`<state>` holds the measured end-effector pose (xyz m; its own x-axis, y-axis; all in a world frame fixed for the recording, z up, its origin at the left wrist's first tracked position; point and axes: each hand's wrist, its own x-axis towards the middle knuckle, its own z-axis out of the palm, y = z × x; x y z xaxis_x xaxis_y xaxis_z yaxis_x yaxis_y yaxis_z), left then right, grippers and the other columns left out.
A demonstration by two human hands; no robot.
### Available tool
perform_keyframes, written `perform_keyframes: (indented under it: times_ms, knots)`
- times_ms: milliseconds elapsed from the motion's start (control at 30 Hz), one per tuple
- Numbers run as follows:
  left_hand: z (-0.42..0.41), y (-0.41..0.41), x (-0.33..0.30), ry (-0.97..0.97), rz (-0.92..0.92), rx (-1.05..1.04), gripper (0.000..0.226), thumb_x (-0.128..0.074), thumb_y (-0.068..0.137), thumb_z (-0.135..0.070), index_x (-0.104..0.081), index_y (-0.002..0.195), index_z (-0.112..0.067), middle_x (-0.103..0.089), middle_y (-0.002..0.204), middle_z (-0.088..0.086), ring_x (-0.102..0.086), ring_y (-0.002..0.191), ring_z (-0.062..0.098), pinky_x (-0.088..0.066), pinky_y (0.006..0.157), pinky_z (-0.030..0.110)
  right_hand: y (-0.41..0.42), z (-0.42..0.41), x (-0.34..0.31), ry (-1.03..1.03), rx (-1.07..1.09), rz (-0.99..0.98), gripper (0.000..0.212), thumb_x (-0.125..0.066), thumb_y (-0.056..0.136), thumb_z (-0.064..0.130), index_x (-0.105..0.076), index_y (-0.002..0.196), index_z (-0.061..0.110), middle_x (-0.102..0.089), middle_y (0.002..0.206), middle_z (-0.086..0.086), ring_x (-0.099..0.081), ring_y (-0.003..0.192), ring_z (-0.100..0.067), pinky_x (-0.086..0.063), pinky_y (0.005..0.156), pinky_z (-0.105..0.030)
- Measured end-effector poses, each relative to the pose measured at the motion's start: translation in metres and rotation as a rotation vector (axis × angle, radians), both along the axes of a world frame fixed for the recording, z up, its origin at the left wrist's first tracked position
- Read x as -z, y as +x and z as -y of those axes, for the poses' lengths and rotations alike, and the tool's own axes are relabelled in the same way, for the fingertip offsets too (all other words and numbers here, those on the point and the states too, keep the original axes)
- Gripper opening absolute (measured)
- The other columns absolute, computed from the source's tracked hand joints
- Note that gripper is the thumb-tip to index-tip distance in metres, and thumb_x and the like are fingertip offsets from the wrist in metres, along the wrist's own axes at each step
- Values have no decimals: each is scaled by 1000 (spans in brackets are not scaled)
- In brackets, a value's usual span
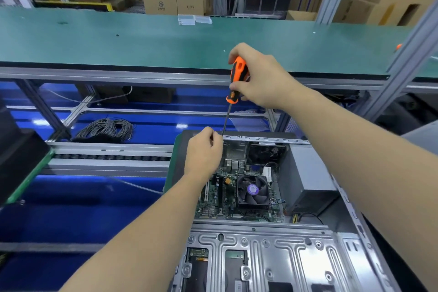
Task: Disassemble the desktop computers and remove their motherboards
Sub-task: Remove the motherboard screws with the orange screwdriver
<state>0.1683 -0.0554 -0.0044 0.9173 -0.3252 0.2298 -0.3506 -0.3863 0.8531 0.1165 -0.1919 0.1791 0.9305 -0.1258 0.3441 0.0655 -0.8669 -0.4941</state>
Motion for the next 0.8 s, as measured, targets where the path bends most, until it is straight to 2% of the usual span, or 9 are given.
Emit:
perform_keyframes:
  times_ms: [67,133,200,300,367,467,567,667,800]
  knots:
    - [7,-11,5,35,-64,-14,32,-43,97,-25,-47,71,-7,-45,57,-6,-33,47,7,-27,43,18,-8,8,-10,18,37,42,38,-73,87,14,-45,110,26,-60,89,-2,-67,77,-25,-60,72,-41]
    - [13,-19,9,-2,-193,-89,31,-44,96,-19,-42,66,-10,-39,56,-4,-29,48,9,-25,41,18,-18,17,-21,29,82,86,40,-74,86,16,-45,110,27,-59,90,-4,-67,78,-28,-60,71,-43]
    - [16,-20,11,-105,-456,-174,25,-45,96,-17,-48,71,-12,-38,59,0,-28,51,14,-26,46,24,-32,28,-33,50,125,141,40,-74,86,15,-45,113,23,-57,86,-2,-66,78,-29,-60,68,-44]
    - [17,-18,7,-328,-865,-257,22,-41,98,-14,-58,88,-5,-42,63,3,-32,48,16,-27,46,24,-53,45,-46,145,188,217,39,-73,87,11,-45,114,20,-52,83,1,-68,79,-30,-60,53,-31]
    - [21,-23,8,-334,-899,-264,27,-38,99,-17,-58,108,-2,-47,72,6,-37,51,18,-31,49,26,-67,54,-51,204,218,245,39,-72,88,9,-45,115,18,-52,84,1,-68,79,-28,-58,48,-26]
    - [25,-41,19,-112,-782,-279,41,-33,102,-23,-55,121,6,-55,84,15,-48,64,25,-36,58,31,-86,65,-57,223,241,258,39,-72,89,9,-44,114,19,-53,87,-1,-68,79,-27,-60,50,-30]
    - [37,-56,27,-179,-932,-194,51,-28,106,-34,-57,120,6,-50,73,21,-33,50,20,-27,48,26,-101,75,-60,236,250,264,39,-72,88,9,-44,112,22,-54,90,-3,-69,79,-27,-61,53,-34]
    - [49,-71,20,-396,-1160,-131,63,-27,105,-54,-55,104,2,-26,53,1,-16,42,12,-15,39,20,-113,79,-62,301,253,265,39,-72,89,8,-44,111,24,-54,100,-10,-70,82,-30,-61,54,-37]
    - [61,-87,12,-605,-1268,-115,55,-29,105,-53,-47,79,-8,-22,49,-3,-13,39,11,-13,35,19,-129,85,-65,335,237,276,38,-72,89,9,-44,112,22,-53,100,-11,-69,86,-31,-62,56,-38]
